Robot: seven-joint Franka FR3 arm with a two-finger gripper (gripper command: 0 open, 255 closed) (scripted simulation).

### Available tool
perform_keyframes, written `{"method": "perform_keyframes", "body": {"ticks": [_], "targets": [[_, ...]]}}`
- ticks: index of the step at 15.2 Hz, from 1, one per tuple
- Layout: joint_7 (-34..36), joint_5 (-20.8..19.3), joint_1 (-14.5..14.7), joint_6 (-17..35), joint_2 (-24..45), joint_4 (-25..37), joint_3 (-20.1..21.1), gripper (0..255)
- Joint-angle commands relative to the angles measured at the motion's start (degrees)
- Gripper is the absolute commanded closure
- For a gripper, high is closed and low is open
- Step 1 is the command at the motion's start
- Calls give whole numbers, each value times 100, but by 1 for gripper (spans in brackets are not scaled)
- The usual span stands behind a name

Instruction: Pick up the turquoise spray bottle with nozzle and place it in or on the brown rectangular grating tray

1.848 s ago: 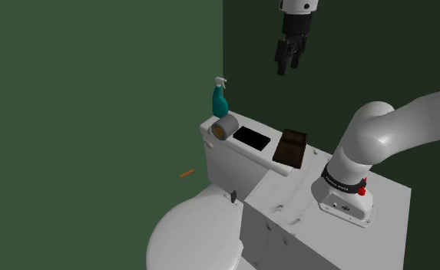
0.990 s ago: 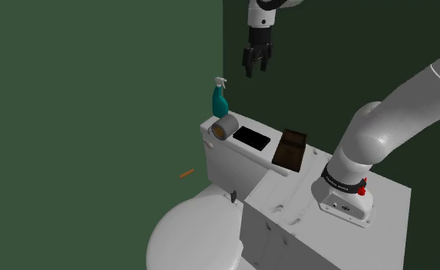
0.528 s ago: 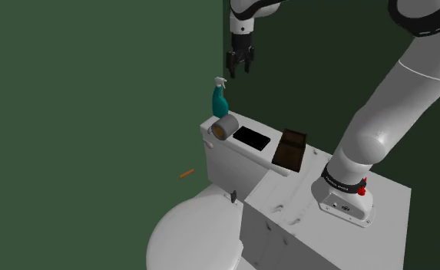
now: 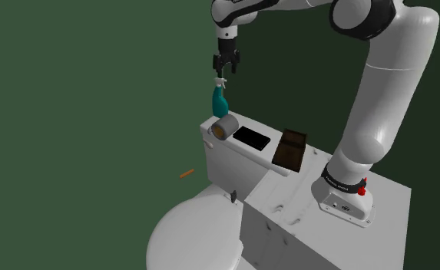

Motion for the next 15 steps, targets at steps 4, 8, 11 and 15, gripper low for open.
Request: {"method": "perform_keyframes", "body": {"ticks": [4,8,11,15], "targets": [[-50,127,-112,-160,1197,1343,-23,0],[-57,133,-102,141,1213,1058,-16,0],[-63,140,-96,360,1239,865,-11,0],[-64,142,-95,402,1245,830,-10,0]]}}
